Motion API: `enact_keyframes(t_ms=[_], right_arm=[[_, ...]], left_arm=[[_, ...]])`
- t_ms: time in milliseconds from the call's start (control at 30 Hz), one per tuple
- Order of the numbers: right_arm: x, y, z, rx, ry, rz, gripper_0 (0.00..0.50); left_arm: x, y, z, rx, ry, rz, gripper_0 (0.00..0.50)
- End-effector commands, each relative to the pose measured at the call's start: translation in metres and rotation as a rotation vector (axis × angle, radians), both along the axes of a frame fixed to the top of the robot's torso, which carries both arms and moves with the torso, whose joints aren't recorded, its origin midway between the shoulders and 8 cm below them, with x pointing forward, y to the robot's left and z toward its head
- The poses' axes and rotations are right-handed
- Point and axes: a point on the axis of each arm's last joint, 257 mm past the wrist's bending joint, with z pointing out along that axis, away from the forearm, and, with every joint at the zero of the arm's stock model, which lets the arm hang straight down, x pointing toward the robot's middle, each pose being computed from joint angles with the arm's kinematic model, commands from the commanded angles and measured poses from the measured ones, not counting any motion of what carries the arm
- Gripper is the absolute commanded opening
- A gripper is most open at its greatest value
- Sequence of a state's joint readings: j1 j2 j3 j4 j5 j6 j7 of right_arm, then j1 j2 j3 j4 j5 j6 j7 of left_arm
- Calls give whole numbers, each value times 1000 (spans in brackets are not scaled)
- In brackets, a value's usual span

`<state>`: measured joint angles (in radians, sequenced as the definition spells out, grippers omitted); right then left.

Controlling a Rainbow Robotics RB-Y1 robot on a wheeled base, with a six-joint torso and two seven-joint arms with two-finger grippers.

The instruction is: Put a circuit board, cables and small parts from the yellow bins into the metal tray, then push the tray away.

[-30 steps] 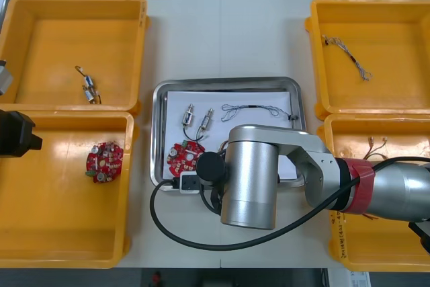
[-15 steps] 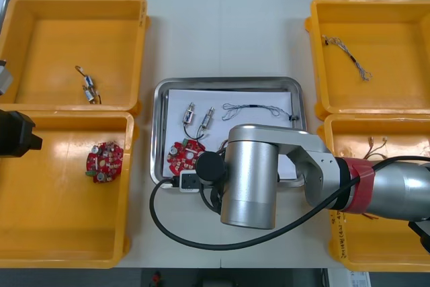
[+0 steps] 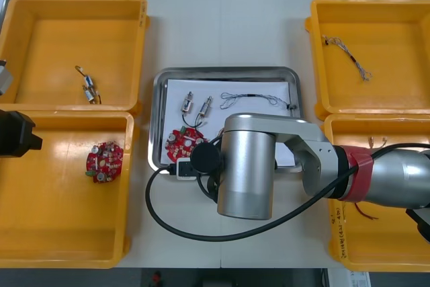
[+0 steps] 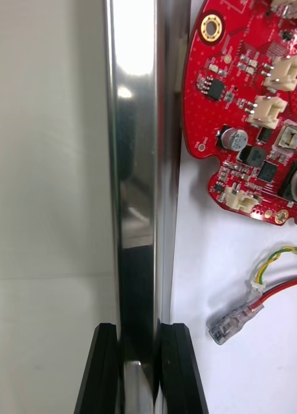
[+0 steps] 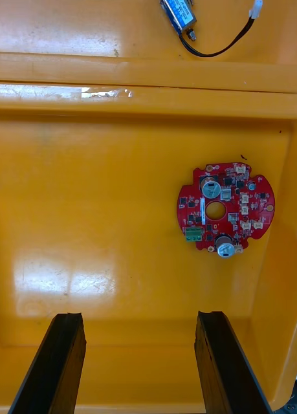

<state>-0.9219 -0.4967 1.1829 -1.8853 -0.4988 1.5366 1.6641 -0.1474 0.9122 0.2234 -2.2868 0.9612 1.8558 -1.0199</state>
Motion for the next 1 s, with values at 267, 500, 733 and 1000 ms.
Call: enact_keyframes(t_ms=[267, 500, 733, 1000], right_arm=[[46, 15, 40, -16, -97, 38, 0], [68, 15, 54, -22, -140, 28, 0], [89, 14, 65, -58, -196, 34, 0], [112, 14, 80, -66, -236, 13, 0]], left_arm=[[-2, 11, 12, 83, -25, -85, 500], [-2, 11, 12, 83, -25, -85, 500], [-2, 11, 12, 83, -25, -85, 500], [-2, 11, 12, 83, -25, -85, 500]])
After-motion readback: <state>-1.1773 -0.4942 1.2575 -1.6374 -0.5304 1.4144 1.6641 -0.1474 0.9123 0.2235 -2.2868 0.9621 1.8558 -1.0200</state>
